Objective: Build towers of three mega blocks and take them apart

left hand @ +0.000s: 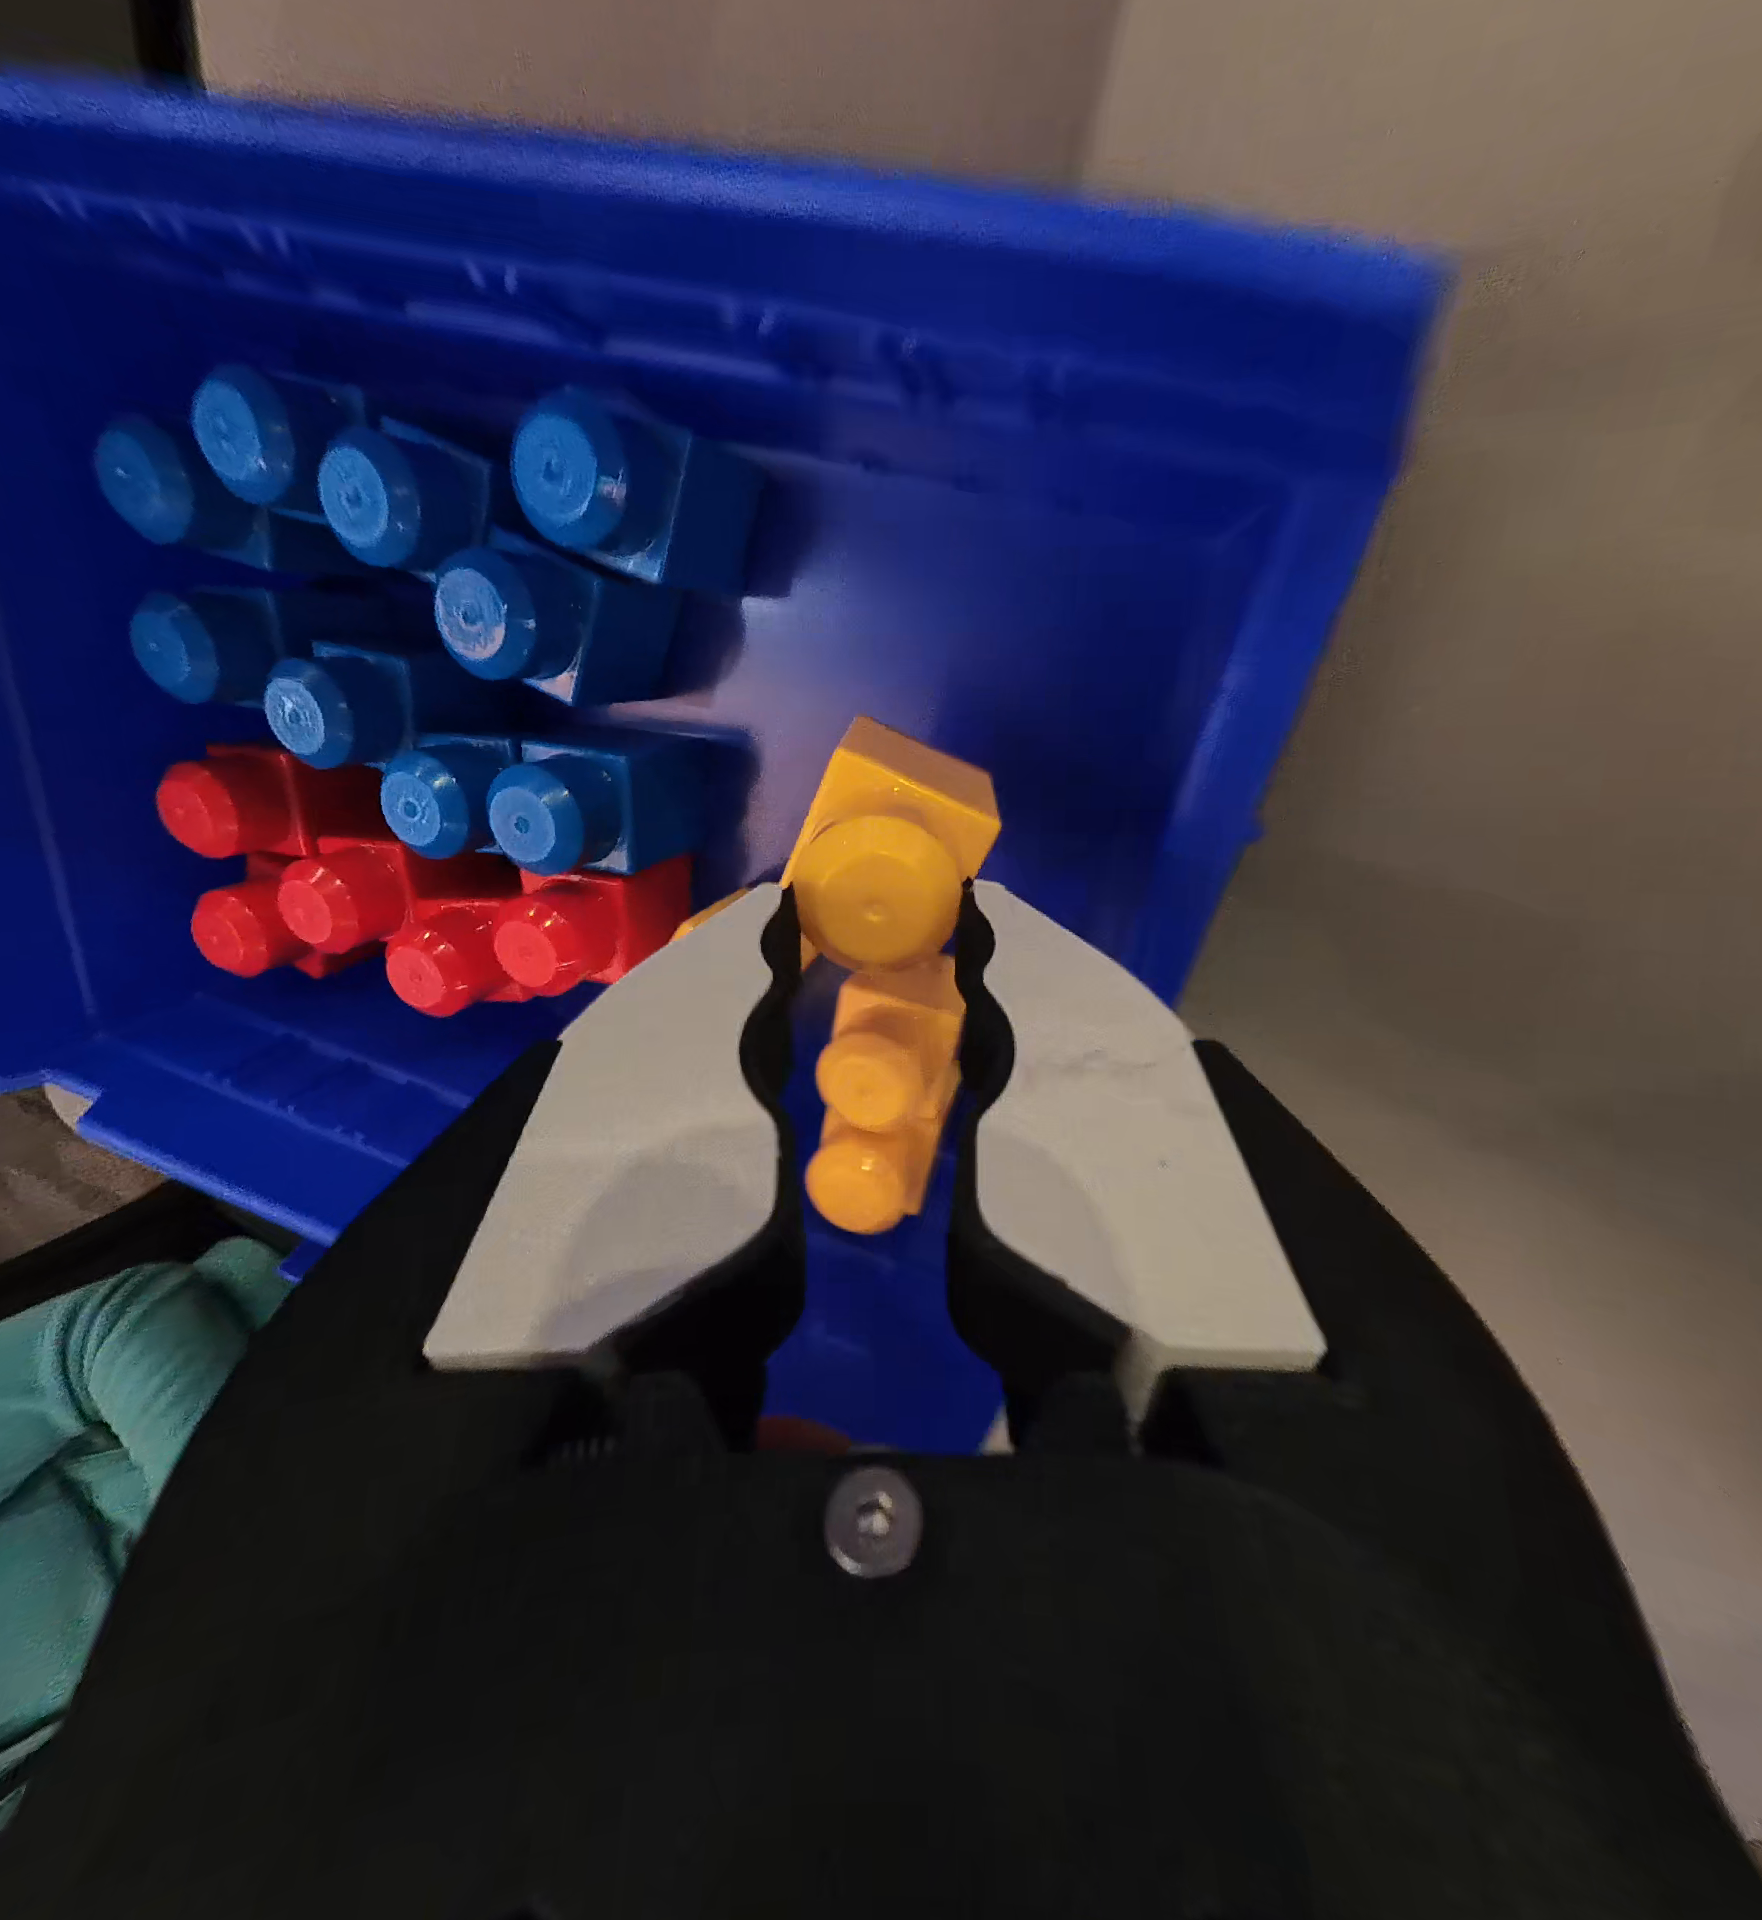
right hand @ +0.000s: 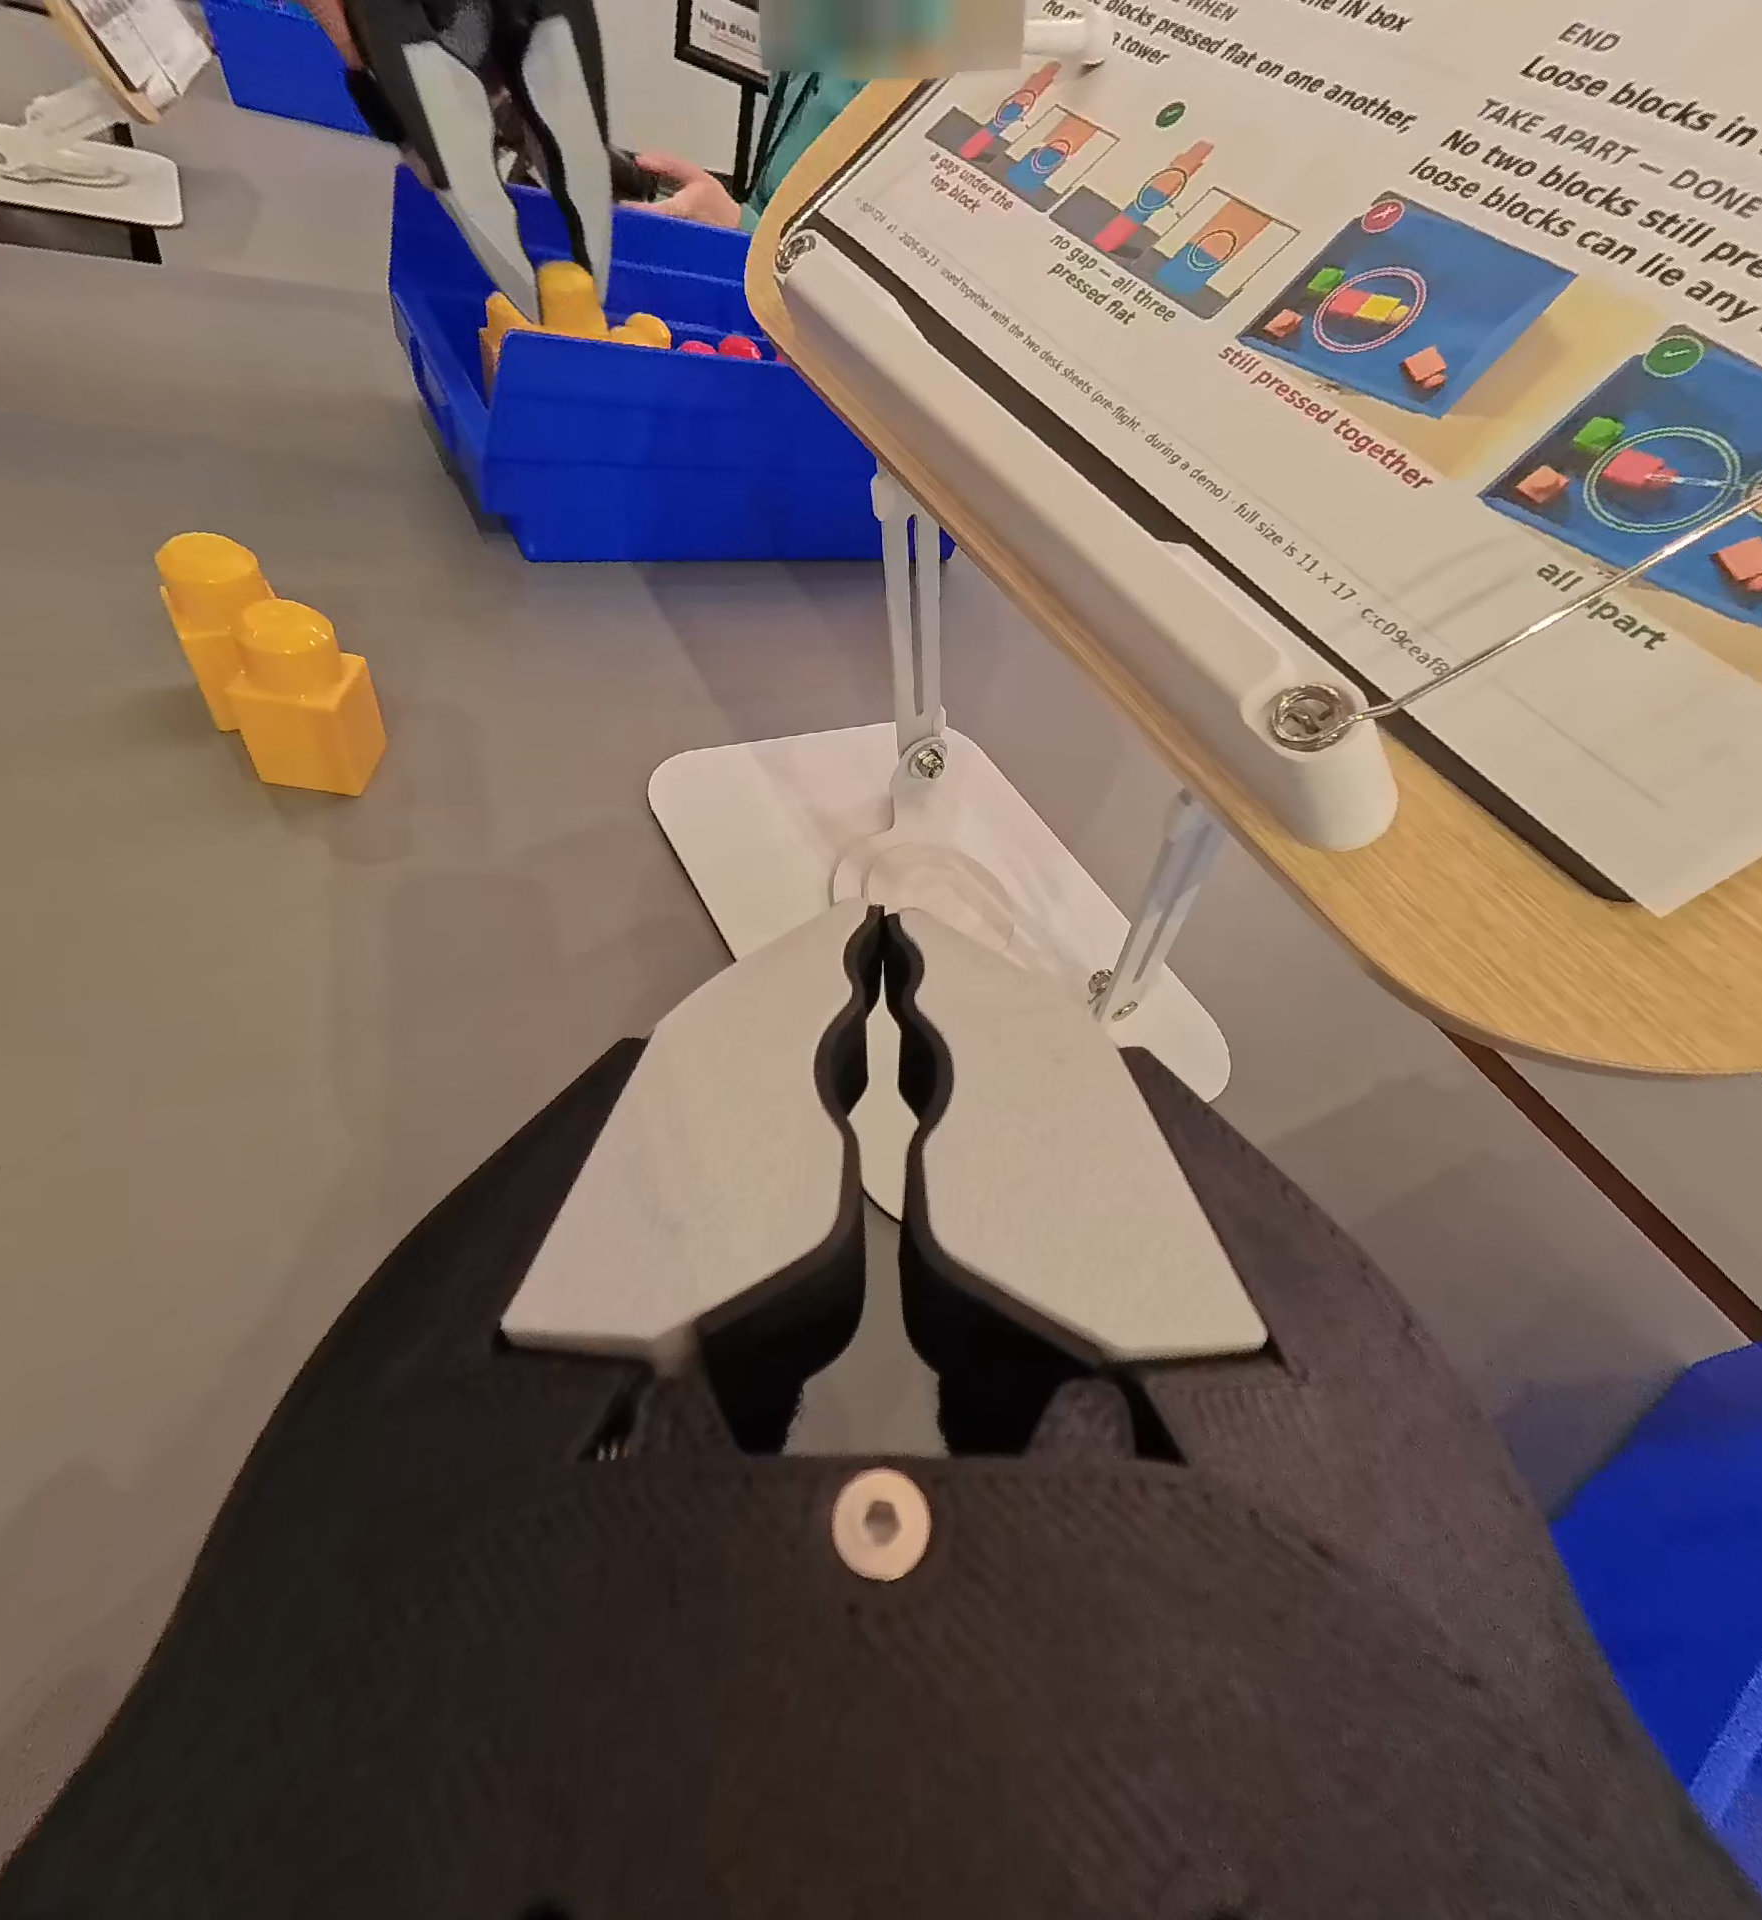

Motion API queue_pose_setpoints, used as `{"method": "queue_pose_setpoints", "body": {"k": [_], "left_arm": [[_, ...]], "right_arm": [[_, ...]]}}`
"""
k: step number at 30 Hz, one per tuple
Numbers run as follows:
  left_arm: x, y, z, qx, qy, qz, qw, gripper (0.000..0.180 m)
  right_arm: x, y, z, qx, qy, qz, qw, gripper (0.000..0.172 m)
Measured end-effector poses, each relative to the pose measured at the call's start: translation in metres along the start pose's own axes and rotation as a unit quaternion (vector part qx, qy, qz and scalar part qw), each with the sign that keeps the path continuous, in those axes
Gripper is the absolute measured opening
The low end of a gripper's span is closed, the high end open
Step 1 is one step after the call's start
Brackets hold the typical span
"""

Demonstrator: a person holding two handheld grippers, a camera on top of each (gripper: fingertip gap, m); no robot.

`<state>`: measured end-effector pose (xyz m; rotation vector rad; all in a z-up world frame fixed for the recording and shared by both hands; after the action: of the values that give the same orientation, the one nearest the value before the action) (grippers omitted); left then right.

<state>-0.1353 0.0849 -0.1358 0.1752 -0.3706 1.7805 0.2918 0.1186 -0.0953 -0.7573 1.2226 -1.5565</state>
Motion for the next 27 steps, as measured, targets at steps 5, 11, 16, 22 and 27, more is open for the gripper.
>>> {"method": "queue_pose_setpoints", "body": {"k": [5, 11, 16, 22, 27], "left_arm": [[-0.052, -0.034, 0.042, -0.046, 0.016, -0.011, 0.999, 0.028], [-0.128, -0.079, 0.027, -0.067, 0.074, 0.005, 0.995, 0.028], [-0.162, -0.102, -0.002, -0.068, 0.117, 0.054, 0.989, 0.028], [-0.169, -0.117, -0.011, -0.052, 0.127, 0.084, 0.987, 0.028], [-0.171, -0.119, -0.010, -0.069, 0.130, 0.099, 0.984, 0.042]], "right_arm": [[0.002, -0.001, 0.000, 0.000, -0.003, 0.001, 1.000, 0.000], [0.004, 0.000, -0.002, 0.004, -0.006, 0.004, 1.000, 0.000], [0.001, 0.003, -0.003, 0.007, -0.002, -0.001, 1.000, 0.000], [0.001, 0.005, -0.004, 0.011, -0.004, -0.001, 1.000, 0.000], [0.001, 0.003, -0.002, 0.008, -0.003, 0.001, 1.000, 0.000]]}}
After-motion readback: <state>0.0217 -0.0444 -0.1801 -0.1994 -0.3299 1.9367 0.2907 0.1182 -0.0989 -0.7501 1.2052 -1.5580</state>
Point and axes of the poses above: each gripper's, where its closed fingertips meet, z back along the fingers, y out of its underside, x = y × z across the jaws, the point moved 1 cm from there along z, back along the fingers, and after that the axes turned 10 degrees about -z, right-handed, at the moved point
